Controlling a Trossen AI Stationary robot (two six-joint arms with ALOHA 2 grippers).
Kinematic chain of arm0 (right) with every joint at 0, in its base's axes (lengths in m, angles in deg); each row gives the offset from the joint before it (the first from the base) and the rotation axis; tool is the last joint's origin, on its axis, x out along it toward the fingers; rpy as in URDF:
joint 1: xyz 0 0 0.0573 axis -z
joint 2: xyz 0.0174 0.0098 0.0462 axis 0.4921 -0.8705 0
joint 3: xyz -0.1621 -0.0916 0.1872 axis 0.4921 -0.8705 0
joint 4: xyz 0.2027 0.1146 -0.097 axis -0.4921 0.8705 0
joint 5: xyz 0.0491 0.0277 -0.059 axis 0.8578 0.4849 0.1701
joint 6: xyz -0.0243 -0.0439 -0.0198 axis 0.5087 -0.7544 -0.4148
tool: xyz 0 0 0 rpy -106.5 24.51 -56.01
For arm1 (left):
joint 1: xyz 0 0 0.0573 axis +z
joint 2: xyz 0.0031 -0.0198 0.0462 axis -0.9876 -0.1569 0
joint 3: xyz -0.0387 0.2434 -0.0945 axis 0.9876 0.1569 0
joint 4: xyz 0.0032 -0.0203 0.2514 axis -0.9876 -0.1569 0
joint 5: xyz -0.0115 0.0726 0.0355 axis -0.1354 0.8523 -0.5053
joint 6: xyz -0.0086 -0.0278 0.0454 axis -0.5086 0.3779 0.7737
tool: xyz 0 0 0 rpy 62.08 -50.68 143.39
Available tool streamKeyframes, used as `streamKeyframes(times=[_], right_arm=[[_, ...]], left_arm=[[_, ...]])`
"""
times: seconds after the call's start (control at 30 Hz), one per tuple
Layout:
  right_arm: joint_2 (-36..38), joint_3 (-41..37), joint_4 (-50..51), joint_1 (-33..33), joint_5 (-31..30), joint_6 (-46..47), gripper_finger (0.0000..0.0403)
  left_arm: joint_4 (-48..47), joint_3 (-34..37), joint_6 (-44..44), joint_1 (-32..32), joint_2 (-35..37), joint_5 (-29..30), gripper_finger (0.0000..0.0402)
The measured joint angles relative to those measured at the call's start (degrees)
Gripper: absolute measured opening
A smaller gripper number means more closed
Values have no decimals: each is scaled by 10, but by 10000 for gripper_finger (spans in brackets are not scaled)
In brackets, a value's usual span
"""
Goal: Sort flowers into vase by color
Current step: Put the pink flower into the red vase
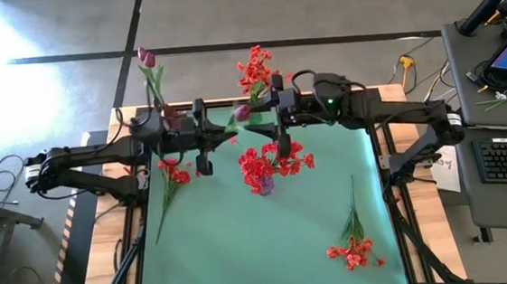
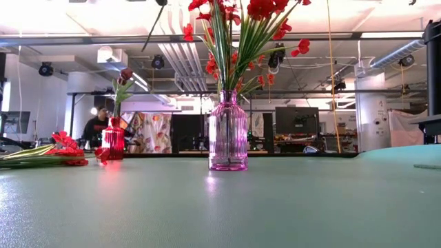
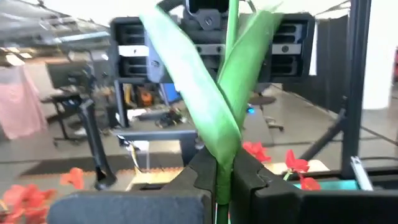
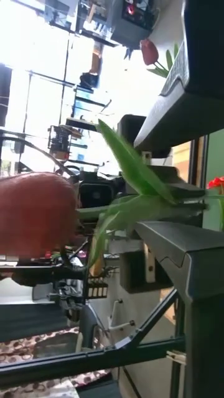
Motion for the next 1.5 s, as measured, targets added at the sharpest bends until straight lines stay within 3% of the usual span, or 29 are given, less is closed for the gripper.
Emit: streamKeyframes(times=[0.17,0.37,0.5,0.67,0.87,1.1,1.3,1.5], right_arm=[[12,0,11,0,0,2,191],[12,0,18,0,0,2,192],[12,0,19,0,0,2,192],[12,0,28,0,0,2,192],[12,0,29,0,0,2,192],[12,0,30,0,0,0,192],[11,0,30,0,0,0,192],[11,0,30,0,0,-2,192]], left_arm=[[80,67,33,8,38,21,0],[223,161,76,34,72,109,0],[349,224,86,66,74,111,0],[421,281,104,102,66,121,0],[497,324,111,143,55,230,0],[532,350,117,199,46,234,0],[535,348,62,276,46,233,0],[537,347,12,349,45,133,0]])
